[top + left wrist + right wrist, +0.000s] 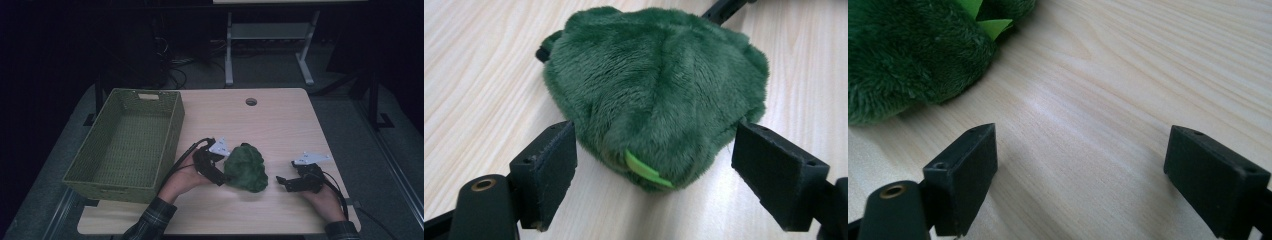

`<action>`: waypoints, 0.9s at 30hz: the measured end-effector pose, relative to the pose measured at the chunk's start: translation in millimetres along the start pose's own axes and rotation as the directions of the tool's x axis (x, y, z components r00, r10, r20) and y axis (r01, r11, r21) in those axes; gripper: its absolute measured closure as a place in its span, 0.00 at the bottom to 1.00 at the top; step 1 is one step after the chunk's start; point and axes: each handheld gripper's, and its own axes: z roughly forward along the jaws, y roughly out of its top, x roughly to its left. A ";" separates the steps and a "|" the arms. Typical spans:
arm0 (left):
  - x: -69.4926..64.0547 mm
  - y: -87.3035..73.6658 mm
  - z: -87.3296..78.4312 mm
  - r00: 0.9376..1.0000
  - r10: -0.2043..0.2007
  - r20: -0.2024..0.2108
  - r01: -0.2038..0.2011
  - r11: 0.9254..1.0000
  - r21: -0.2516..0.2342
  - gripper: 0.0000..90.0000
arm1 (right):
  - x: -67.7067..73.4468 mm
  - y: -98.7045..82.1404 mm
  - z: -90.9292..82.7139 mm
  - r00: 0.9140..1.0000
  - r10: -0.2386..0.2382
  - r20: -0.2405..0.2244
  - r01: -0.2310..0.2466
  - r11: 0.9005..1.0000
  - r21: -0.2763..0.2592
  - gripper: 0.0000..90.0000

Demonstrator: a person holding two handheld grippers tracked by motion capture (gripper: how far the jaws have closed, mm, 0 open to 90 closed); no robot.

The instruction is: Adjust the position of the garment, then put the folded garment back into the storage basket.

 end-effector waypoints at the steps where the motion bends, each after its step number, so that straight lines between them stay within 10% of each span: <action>1: 0.5 0.6 2.9 1.000 0.004 0.003 -0.004 1.000 0.001 0.19 | 0.1 0.0 0.1 1.000 0.001 0.000 -0.001 1.000 -0.002 0.15; 27: 14.4 -7.8 61.7 0.998 0.013 0.065 -0.021 0.993 0.112 0.16 | 0.4 -0.1 0.1 1.000 0.003 0.006 -0.003 1.000 -0.003 0.15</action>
